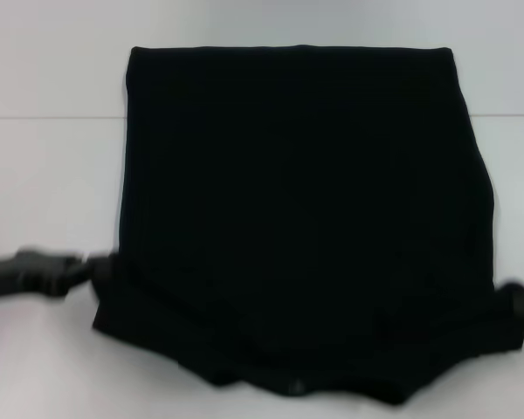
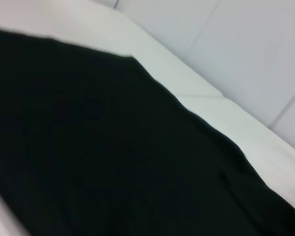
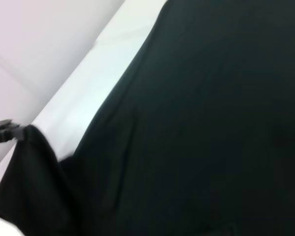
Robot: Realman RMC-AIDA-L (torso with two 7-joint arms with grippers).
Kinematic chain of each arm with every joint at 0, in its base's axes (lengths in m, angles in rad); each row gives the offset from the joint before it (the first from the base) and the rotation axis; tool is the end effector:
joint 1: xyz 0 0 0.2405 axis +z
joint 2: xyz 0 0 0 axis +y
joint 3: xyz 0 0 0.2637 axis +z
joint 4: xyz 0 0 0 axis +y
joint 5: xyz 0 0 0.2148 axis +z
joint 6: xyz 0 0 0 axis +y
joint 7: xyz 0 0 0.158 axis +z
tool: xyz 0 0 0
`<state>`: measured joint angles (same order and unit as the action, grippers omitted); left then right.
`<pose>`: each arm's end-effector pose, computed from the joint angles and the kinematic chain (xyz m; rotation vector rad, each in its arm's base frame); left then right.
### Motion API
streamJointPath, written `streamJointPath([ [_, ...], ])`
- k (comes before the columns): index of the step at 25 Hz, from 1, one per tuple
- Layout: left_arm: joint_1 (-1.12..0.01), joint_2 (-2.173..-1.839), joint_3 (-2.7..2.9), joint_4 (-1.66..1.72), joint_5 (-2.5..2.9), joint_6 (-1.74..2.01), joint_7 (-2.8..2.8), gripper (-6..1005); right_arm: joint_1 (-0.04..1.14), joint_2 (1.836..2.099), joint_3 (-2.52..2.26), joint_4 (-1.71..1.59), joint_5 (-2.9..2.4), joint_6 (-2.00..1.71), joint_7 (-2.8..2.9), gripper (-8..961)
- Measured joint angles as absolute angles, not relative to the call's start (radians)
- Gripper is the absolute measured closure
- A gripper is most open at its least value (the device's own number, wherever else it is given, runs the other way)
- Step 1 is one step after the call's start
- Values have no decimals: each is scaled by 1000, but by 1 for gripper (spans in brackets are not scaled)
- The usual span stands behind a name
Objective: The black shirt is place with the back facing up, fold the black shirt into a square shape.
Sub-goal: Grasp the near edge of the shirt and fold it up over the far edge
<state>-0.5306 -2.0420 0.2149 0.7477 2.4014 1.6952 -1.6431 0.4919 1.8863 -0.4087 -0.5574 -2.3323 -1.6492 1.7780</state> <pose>-0.3252 0.3224 0.0416 -2.4954 -1.1368 -0.6120 0.3522 0.3141 0.0574 -2.4960 1.3827 0.5065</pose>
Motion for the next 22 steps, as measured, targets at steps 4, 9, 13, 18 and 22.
streamJointPath([
  [4,-663,-2013,222,647,2400,1527,-1678,980,574,1896,-351,-554,-2330,-1520,1797,888],
  [9,-770,-2007,222,583,2400,1284,-1727,979,688,1902,-342,-482,-2328,-1279,1808,887],
  [13,-821,-2007,223,542,2399,1114,-1735,979,782,1905,-354,-413,-2328,-1091,1809,886],
  [18,-871,-2006,237,513,2399,959,-1731,978,874,1918,-399,-378,-2329,-890,1834,885],
  [22,-906,-2006,284,511,2399,878,-1733,977,919,1919,-438,-372,-2328,-789,1871,884],
])
